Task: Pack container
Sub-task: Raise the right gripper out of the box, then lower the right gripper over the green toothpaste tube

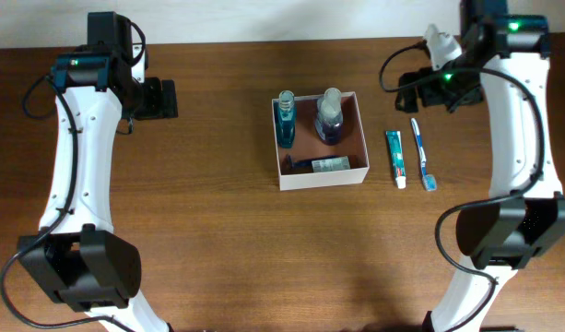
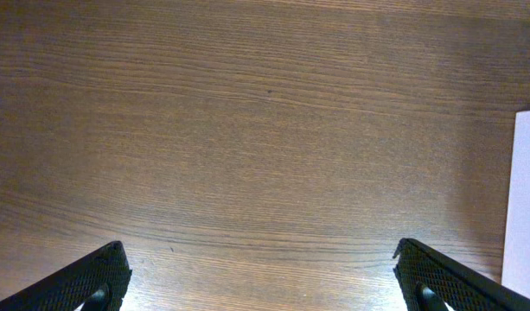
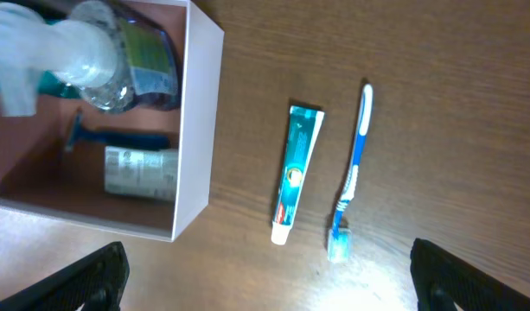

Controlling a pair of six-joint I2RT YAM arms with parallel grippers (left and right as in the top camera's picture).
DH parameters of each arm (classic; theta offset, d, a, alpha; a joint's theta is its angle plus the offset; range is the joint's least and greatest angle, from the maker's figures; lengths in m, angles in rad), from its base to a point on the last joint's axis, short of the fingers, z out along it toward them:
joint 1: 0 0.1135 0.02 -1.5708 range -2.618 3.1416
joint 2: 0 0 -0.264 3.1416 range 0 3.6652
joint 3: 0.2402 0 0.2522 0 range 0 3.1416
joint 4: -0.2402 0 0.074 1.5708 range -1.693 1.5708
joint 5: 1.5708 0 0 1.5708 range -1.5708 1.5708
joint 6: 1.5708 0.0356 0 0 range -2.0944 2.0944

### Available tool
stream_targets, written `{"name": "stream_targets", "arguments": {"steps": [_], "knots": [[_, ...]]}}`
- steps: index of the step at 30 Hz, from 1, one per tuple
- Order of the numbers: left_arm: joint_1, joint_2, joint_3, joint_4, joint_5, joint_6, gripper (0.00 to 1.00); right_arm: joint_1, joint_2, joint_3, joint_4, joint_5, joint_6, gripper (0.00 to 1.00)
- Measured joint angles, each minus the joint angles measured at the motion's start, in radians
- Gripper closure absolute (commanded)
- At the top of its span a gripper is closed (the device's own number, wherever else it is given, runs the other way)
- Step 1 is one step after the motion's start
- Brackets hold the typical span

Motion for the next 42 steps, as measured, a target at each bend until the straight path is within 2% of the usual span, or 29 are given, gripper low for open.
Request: {"name": "stream_targets", "arguments": {"steps": [11, 21, 42], "knots": [[0.000, 0.000, 0.000, 0.000, 0.000, 0.000, 0.01, 0.013, 0.040, -0.270, 0.154, 0.052, 0.093, 0.01], [0.000, 0.000, 0.000, 0.000, 0.000, 0.000, 0.01, 0.013, 0.048, -0.375, 0.248, 0.098, 0.180, 0.01], [0.000, 0.000, 0.000, 0.000, 0.000, 0.000, 0.01, 0.061, 0.050, -0.636, 0.516, 0.155, 0.188, 0.01]]}}
